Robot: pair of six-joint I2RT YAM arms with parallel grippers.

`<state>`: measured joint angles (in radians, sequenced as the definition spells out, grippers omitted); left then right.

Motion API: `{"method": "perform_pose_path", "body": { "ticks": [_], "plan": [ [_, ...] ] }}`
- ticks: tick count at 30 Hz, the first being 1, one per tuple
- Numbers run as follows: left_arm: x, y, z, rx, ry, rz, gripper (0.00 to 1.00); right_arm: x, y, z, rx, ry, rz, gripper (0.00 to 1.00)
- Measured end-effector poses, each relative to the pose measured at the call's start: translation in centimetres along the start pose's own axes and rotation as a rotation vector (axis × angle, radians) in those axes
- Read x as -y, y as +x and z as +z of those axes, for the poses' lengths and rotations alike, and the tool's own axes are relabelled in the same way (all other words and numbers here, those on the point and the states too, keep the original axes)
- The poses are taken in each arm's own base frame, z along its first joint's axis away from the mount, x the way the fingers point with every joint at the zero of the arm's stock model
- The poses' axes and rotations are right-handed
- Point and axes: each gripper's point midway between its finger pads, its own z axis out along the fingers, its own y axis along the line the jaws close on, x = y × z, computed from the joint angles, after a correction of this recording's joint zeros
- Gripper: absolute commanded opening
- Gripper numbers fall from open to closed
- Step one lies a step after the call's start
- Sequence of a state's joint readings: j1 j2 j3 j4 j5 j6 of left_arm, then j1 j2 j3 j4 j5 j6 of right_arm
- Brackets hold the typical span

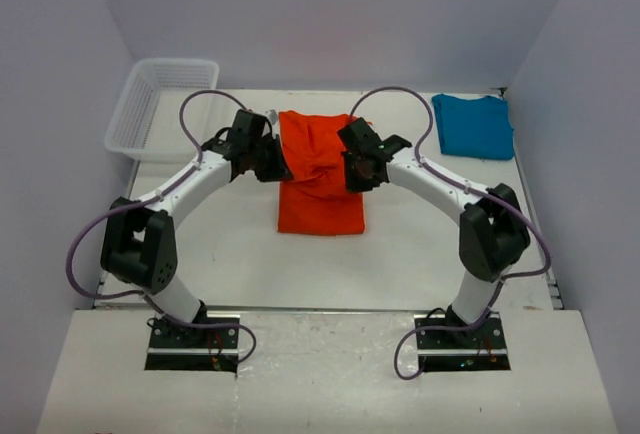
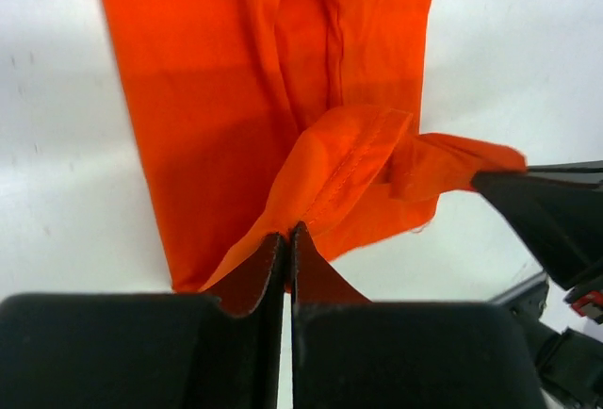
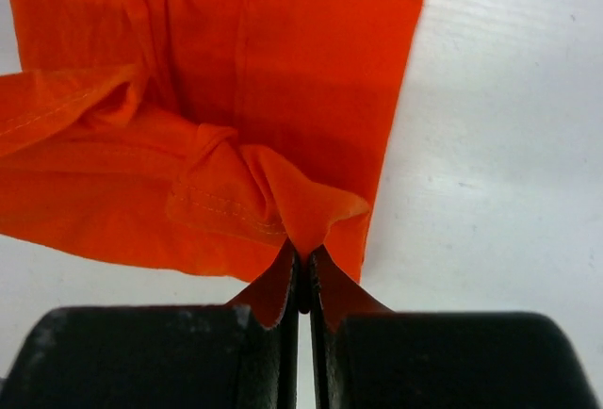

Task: Fold and stack the t-shirts
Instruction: Fold the folded rectangular tshirt in 1/3 of the way

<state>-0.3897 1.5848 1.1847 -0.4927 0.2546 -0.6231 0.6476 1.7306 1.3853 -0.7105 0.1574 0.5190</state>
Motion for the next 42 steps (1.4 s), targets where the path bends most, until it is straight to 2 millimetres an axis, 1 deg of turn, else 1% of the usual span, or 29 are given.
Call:
{"method": "perform_pose_path", "body": {
  "ticks": [2, 4, 9, 12, 13, 15, 16, 17, 18, 19, 21, 22, 23, 24, 27, 30, 32, 33, 35, 36, 37, 38, 39, 42],
  "plan": [
    [0.1, -1.6, 1.1, 0.010, 0.001, 0.007, 0.00, -0.2, -0.9, 1.4, -0.023, -0.009, -0.012, 0.00],
    [-0.1, -2.6, 2.3, 0.004, 0.000, 0.007, 0.00, -0.4, -1.9, 2.8, -0.038, -0.020, -0.017, 0.00],
    [-1.2, -3.3, 5.4, -0.040, -0.005, -0.001, 0.00, -0.3, -3.9, 4.6, -0.058, -0.045, -0.013, 0.00],
    [-2.2, -3.2, 6.7, -0.063, -0.012, -0.019, 0.00, -0.3, -5.1, 5.4, -0.058, -0.055, -0.009, 0.16],
    [-2.6, -3.1, 7.0, -0.070, -0.019, -0.025, 0.00, -0.2, -5.4, 5.7, -0.057, -0.055, -0.009, 0.25],
    [-3.3, -3.0, 7.3, -0.077, -0.028, -0.031, 0.00, 0.1, -5.6, 6.1, -0.062, -0.050, -0.009, 0.32],
    [-3.6, -3.1, 7.4, -0.077, -0.031, -0.028, 0.00, 0.3, -5.8, 6.4, -0.065, -0.046, -0.010, 0.46],
    [-3.9, -3.2, 7.5, -0.076, -0.034, -0.027, 0.00, 0.5, -5.9, 6.6, -0.066, -0.044, -0.006, 0.51],
    [-4.2, -3.5, 7.6, -0.071, -0.036, -0.028, 0.07, 0.8, -6.2, 6.9, -0.068, -0.043, -0.009, 0.57],
    [-4.4, -3.8, 7.6, -0.061, -0.035, -0.019, 0.12, 0.9, -6.4, 7.2, -0.069, -0.042, -0.006, 0.68],
    [-4.6, -4.7, 7.8, -0.038, -0.027, 0.014, 0.20, 1.6, -7.2, 7.9, -0.067, -0.040, 0.000, 0.70],
    [-4.7, -5.4, 8.0, -0.022, -0.021, 0.036, 0.30, 1.9, -7.9, 8.2, -0.060, -0.039, 0.002, 0.72],
    [-4.7, -6.2, 8.2, -0.003, -0.016, 0.067, 0.33, 2.3, -8.6, 8.5, -0.051, -0.038, 0.006, 0.72],
    [-4.5, -7.2, 8.3, 0.016, -0.014, 0.091, 0.39, 2.6, -9.2, 8.7, -0.038, -0.037, 0.007, 0.72],
    [-3.6, -10.5, 8.6, 0.092, -0.005, 0.177, 0.47, 3.5, -10.9, 8.3, -0.003, -0.031, 0.003, 0.74],
    [-2.7, -13.0, 7.8, 0.164, -0.009, 0.242, 0.51, 3.6, -12.4, 7.5, 0.038, -0.033, -0.007, 0.75],
    [-2.5, -14.0, 7.2, 0.201, -0.021, 0.261, 0.51, 3.4, -12.1, 6.6, 0.045, -0.038, -0.017, 0.73],
    [-2.4, -14.1, 6.9, 0.206, -0.022, 0.263, 0.51, 3.4, -11.6, 6.0, 0.044, -0.040, -0.021, 0.70],
    [-2.0, -14.1, 6.2, 0.217, -0.015, 0.262, 0.48, 3.4, -10.1, 4.7, 0.040, -0.050, -0.036, 0.46],
    [-1.8, -13.7, 5.8, 0.214, -0.007, 0.260, 0.35, 3.4, -9.2, 3.9, 0.030, -0.061, -0.039, 0.09],
    [-1.5, -13.2, 5.5, 0.206, 0.002, 0.253, 0.23, 3.4, -8.5, 3.4, 0.027, -0.067, -0.046, 0.00],
    [-1.1, -12.5, 5.2, 0.194, 0.018, 0.251, 0.08, 3.2, -8.0, 2.8, 0.031, -0.081, -0.040, 0.00],
    [-0.6, -11.7, 5.1, 0.181, 0.033, 0.253, 0.00, 3.0, -7.5, 2.4, 0.028, -0.098, -0.042, 0.00],
    [1.8, -8.4, 5.0, 0.120, 0.102, 0.273, 0.00, 2.3, -6.2, 2.2, 0.008, -0.153, -0.036, 0.00]
  ]
}}
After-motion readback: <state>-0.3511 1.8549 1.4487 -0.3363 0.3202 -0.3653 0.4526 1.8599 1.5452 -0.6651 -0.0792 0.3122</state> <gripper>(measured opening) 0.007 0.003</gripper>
